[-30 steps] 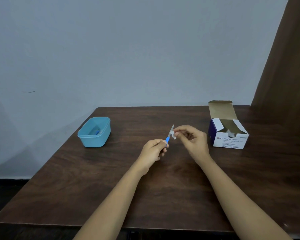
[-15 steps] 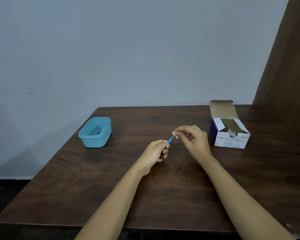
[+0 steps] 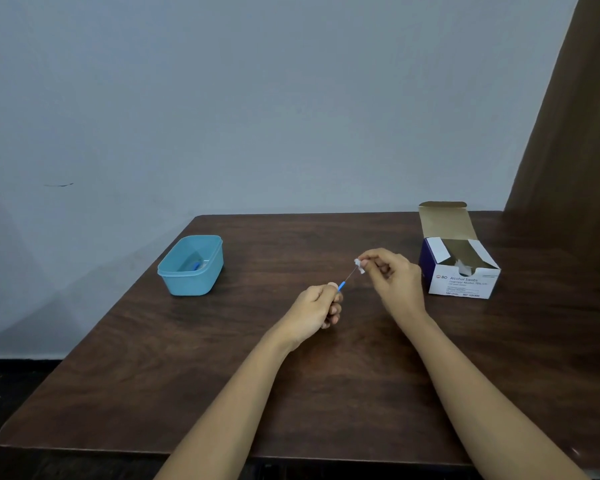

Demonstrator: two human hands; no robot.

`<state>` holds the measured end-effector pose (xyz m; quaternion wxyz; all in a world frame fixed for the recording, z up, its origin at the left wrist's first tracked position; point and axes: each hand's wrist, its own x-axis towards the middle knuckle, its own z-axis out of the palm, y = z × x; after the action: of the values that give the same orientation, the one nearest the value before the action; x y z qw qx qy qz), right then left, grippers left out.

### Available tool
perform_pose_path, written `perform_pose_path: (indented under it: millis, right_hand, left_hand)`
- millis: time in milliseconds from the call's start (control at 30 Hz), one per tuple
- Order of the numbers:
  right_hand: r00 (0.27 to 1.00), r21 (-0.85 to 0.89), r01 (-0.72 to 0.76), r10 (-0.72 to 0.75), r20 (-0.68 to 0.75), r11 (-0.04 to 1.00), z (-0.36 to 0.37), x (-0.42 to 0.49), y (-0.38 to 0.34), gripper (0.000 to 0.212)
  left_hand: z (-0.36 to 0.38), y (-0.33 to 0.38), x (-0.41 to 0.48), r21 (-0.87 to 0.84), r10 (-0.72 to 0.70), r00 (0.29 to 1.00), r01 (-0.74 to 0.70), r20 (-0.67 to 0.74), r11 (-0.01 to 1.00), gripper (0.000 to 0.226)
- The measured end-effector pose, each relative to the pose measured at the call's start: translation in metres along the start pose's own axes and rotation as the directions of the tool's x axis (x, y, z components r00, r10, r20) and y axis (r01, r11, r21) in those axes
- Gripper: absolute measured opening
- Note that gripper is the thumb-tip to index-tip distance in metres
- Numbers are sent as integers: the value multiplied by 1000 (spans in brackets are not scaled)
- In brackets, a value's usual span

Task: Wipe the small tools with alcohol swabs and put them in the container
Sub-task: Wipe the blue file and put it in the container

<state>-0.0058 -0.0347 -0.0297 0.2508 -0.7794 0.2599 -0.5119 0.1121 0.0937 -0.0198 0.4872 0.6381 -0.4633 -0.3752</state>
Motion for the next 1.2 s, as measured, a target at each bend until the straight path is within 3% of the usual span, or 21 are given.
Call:
perform_pose_path:
  millis: [133, 267, 467, 567, 667, 733, 867, 1100, 1200]
  right_hand:
    - [998, 147, -22, 30, -47, 989, 3, -4, -7, 9]
    - [1000, 123, 28, -27, -11, 992, 7, -6, -9, 10]
    - [986, 214, -13, 47, -158, 977, 4, -4, -9, 16]
    - [988, 130, 81, -62, -139, 988, 2, -6, -13, 15]
    - [965, -11, 261, -260, 27, 965, 6, -8, -11, 14]
    - [942, -63, 322, -314, 118, 945, 8, -7, -7, 15]
    - [940, -125, 326, -306, 153, 937, 4, -4, -3, 14]
    - [989, -138, 146, -148, -4, 980, 0, -3, -3, 10]
    - [982, -132, 189, -190, 9, 973, 1, -5, -7, 11]
  left_hand:
    - [-2, 4, 0, -127, -47, 999, 44, -24, 991, 35]
    - [-3, 7, 1, -236, -106, 994, 101, -7, 967, 37]
    - [-2, 5, 1, -134, -39, 999, 35, -25, 990, 31]
    - [-3, 2, 1, -105, -8, 997, 0, -77, 994, 33]
    - [-4, 1, 1, -72, 16, 996, -22, -92, 997, 35]
    - [-4, 1, 0, -47, 17, 996, -21, -91, 999, 36]
    - [-5, 0, 0, -12, 19, 997, -20, -68, 1000, 32]
    - [-4, 0, -1, 36, 36, 998, -33, -60, 999, 33]
    - [-5, -2, 0, 48, 62, 994, -58, -87, 997, 32]
